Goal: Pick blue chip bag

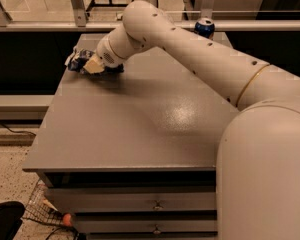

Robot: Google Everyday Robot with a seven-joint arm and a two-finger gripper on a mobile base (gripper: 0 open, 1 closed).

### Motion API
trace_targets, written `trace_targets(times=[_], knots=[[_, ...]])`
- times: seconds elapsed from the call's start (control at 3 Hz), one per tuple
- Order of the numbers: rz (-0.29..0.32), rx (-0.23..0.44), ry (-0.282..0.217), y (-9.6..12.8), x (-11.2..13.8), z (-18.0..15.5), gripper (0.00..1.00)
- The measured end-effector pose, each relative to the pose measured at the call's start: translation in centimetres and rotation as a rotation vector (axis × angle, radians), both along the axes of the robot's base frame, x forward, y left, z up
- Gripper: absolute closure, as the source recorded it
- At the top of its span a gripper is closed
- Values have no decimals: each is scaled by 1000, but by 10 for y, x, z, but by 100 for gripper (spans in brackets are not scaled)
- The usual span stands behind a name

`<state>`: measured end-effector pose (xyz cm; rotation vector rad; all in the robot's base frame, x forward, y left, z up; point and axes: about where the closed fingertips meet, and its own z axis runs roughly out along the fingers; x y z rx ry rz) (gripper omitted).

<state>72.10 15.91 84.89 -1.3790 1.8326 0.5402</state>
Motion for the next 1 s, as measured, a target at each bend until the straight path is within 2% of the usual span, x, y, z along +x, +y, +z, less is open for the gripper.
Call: trace_targets(times=[0.33,0.67,1.0], knots=[[0,0,0,0,0,0,100],[87,-22,-81,11,-15,56,100],[88,-22,-81,12,-15,56,100]])
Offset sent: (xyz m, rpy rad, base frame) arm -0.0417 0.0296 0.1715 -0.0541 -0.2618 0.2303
